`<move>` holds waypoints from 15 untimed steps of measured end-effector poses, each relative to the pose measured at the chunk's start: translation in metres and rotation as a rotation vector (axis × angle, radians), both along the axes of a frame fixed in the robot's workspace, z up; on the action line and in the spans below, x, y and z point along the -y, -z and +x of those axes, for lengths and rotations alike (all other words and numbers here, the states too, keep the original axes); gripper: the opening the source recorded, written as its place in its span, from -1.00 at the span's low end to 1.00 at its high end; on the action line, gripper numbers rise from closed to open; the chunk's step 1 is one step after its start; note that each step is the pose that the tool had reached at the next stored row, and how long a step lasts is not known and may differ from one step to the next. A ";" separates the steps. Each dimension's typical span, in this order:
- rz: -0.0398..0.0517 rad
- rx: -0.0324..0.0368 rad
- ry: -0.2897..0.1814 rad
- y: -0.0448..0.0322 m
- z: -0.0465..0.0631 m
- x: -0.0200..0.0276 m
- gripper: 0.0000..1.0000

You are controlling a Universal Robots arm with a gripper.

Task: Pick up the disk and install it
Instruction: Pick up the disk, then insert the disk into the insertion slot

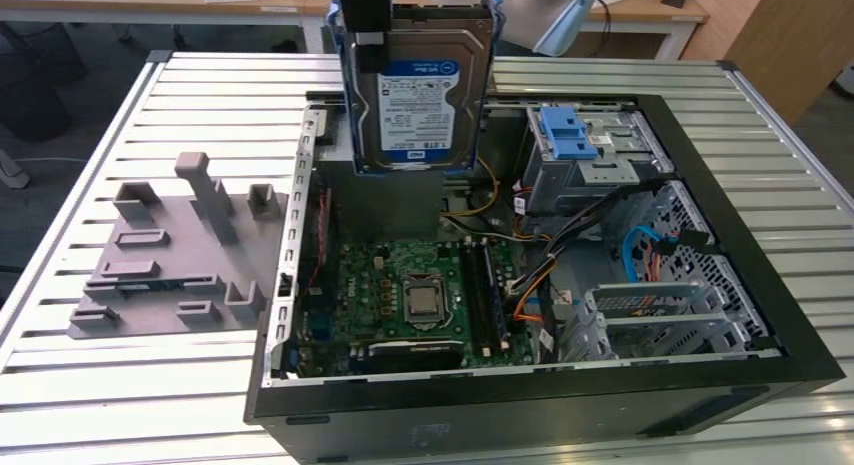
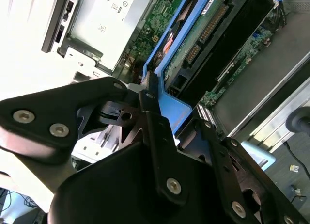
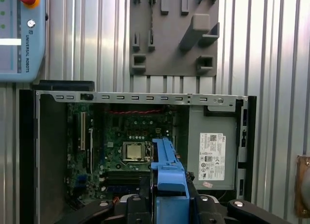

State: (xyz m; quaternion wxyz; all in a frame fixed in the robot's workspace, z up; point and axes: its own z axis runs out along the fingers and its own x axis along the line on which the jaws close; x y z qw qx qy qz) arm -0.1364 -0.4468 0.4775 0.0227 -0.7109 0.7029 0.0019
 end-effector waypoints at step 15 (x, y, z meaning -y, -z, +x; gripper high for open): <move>0.0000 -0.0025 0.002 0.0022 0.026 0.0069 -0.27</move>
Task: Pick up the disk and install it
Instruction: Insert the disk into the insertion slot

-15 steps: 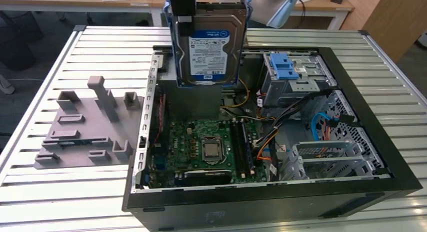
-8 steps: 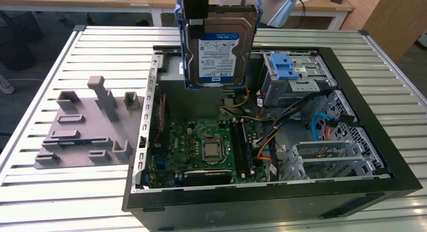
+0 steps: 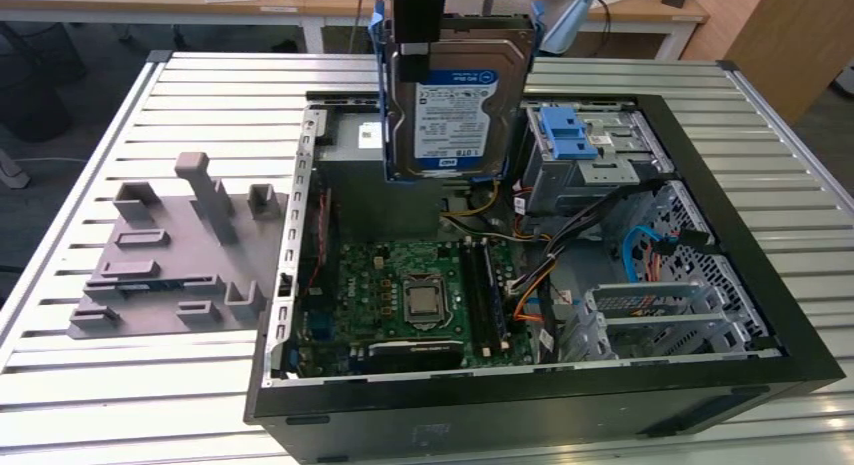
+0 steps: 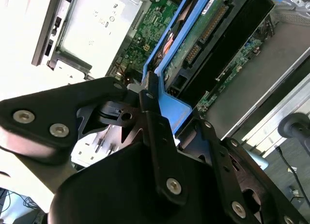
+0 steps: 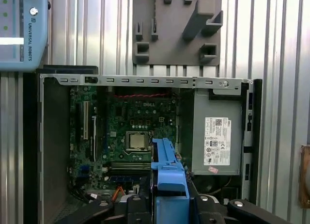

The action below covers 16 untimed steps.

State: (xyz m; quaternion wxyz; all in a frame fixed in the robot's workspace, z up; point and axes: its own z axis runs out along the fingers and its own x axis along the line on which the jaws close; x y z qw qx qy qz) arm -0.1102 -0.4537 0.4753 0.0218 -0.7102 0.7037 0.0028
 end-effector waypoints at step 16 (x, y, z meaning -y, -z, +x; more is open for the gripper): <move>0.0000 -0.0037 0.004 0.0018 0.037 0.0081 -0.27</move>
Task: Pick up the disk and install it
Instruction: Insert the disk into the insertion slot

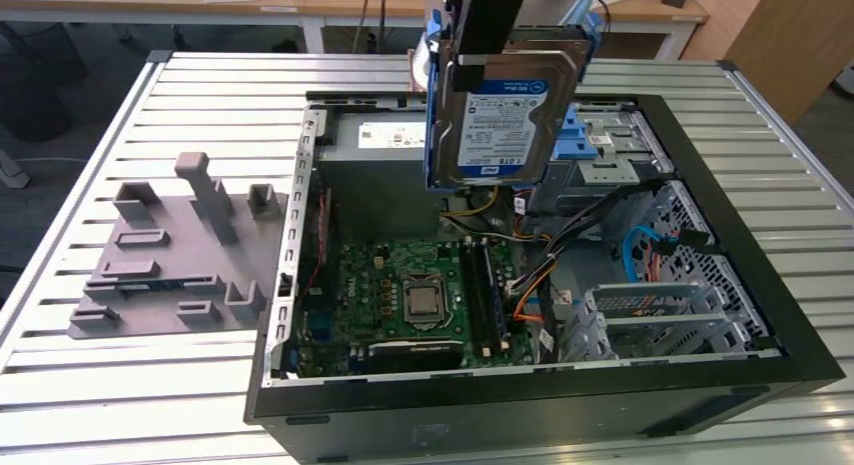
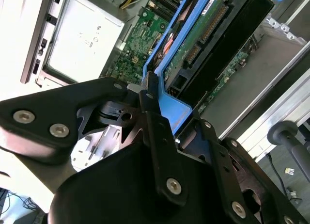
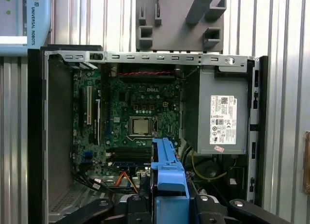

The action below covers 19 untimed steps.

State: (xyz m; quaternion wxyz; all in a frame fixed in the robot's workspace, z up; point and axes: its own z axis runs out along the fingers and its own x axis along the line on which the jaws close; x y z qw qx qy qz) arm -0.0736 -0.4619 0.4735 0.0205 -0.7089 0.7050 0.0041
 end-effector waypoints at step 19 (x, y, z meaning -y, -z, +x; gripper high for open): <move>0.0000 -0.0019 0.013 0.0022 0.003 0.0417 -0.27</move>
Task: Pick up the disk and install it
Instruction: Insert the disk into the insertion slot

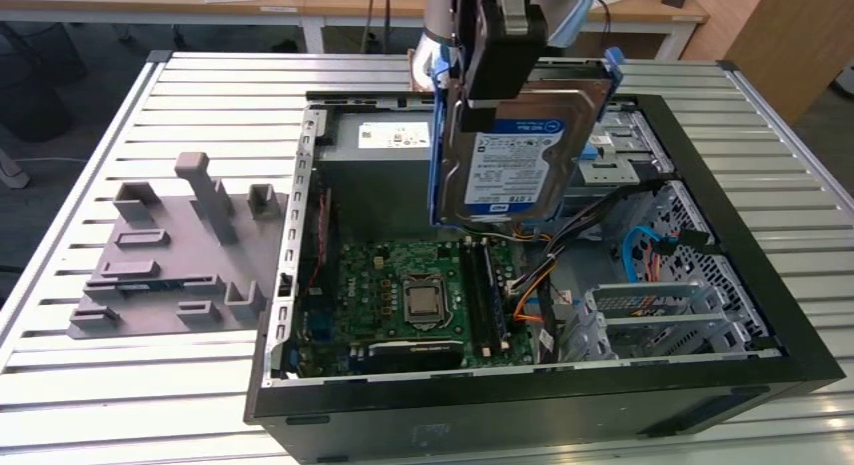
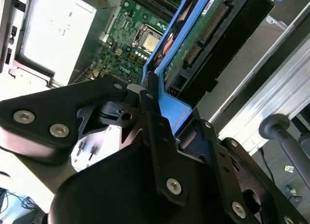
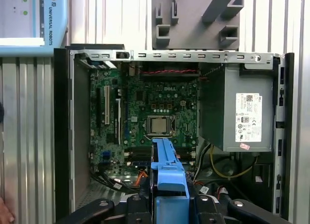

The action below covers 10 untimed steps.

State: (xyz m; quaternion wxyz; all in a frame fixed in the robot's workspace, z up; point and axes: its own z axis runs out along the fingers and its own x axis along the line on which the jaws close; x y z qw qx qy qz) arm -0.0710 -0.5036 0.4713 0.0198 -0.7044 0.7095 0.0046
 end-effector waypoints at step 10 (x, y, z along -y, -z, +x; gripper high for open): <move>-0.0004 -0.0034 0.000 0.0014 0.022 0.0047 -0.27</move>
